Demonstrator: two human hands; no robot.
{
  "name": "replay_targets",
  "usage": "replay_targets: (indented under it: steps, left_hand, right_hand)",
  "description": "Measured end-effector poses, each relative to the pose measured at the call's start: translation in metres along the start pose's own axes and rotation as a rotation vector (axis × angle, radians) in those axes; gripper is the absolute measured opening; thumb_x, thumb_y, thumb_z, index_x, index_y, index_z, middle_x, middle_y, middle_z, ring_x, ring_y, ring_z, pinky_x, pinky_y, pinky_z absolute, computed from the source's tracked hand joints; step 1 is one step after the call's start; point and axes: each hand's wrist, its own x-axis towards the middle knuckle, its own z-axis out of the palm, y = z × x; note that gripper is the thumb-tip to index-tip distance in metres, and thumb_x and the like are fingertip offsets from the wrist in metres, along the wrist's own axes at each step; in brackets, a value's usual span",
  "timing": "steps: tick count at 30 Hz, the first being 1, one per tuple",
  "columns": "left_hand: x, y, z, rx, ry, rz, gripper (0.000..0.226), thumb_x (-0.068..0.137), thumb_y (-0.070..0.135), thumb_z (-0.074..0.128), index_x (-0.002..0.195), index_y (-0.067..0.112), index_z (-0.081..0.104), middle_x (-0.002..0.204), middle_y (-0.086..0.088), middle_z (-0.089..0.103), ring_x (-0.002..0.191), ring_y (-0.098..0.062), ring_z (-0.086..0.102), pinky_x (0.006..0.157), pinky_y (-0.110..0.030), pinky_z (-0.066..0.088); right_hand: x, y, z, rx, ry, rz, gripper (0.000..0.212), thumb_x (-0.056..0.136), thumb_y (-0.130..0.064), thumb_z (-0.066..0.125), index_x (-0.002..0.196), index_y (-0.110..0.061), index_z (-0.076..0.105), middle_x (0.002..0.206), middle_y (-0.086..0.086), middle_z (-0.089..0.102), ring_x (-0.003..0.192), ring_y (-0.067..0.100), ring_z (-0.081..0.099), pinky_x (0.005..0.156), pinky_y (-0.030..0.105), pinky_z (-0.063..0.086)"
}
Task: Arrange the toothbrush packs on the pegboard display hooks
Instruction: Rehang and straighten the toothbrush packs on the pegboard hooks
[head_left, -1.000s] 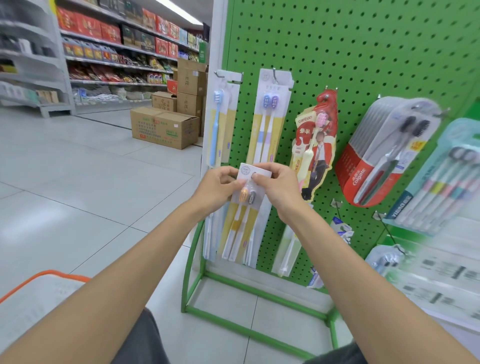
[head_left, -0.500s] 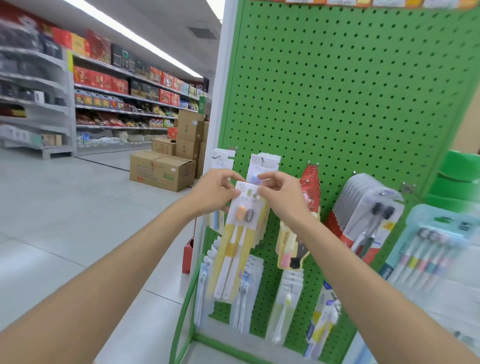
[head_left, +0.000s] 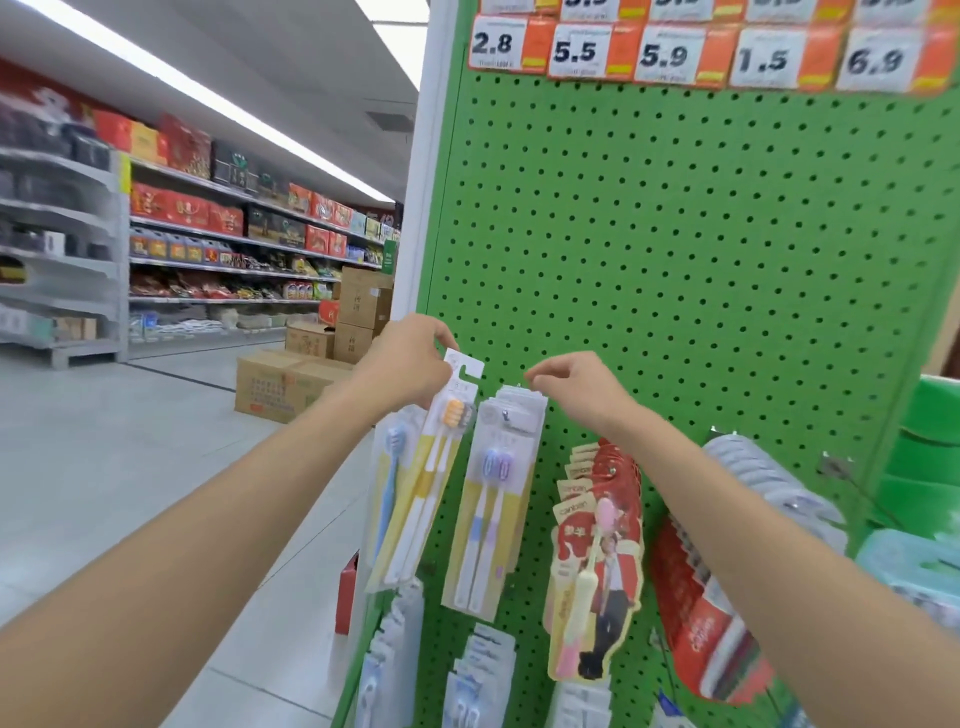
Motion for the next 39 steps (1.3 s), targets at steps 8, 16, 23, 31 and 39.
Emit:
replay_targets:
  steps: [8,16,23,31,39]
  left_hand:
    - [0.035,-0.005,0.018,0.074,-0.05,0.001,0.039,0.089,-0.008,0.048,0.12,0.009,0.064,0.113,-0.014,0.066,0.068,-0.022,0.072,0.068,-0.042,0.062]
    - [0.049,-0.014,0.024,0.007,-0.191,-0.017,0.026,0.089,-0.01,0.058,0.102,0.013,0.057,0.101,-0.012,0.062,0.082,-0.029,0.071,0.071,-0.044,0.061]
    - [0.055,-0.005,0.032,0.01,-0.292,-0.018,0.027,0.091,-0.011,0.057,0.109,0.009,0.055,0.091,-0.014,0.065,0.087,-0.032,0.071,0.078,-0.047,0.06]
    - [0.061,-0.004,0.042,0.031,-0.382,0.003,0.022,0.093,-0.007,0.056,0.096,0.015,0.054,0.096,-0.019,0.07,0.086,-0.031,0.073,0.079,-0.045,0.06]
    - [0.063,-0.005,0.045,0.057,-0.461,0.038,0.018,0.093,-0.004,0.058,0.109,0.006,0.056,0.093,-0.016,0.067,0.081,-0.029,0.072,0.074,-0.037,0.061]
  right_hand:
    - [0.022,0.011,0.013,0.033,-0.208,0.013,0.021,0.098,-0.026,0.056,0.099,-0.016,0.075,0.1,-0.008,0.072,0.096,0.013,0.063,0.087,0.033,0.049]
    - [0.03,0.019,0.013,0.069,-0.273,0.001,0.023,0.098,-0.026,0.058,0.093,-0.011,0.075,0.1,-0.01,0.073,0.093,0.008,0.064,0.074,0.022,0.042]
    - [0.033,0.029,0.018,0.024,-0.078,-0.053,0.019,0.099,-0.022,0.054,0.087,-0.019,0.069,0.082,-0.002,0.069,0.069,0.012,0.057,0.07,0.028,0.049]
    - [0.031,0.035,0.008,0.052,-0.082,-0.077,0.013,0.096,-0.015,0.058,0.104,-0.02,0.068,0.097,-0.001,0.071,0.092,0.015,0.067,0.09,0.038,0.056]
    - [0.038,0.036,0.016,0.039,-0.092,-0.103,0.01,0.093,-0.019,0.064,0.088,-0.025,0.07,0.092,-0.003,0.072,0.09,0.014,0.067,0.089,0.038,0.056]
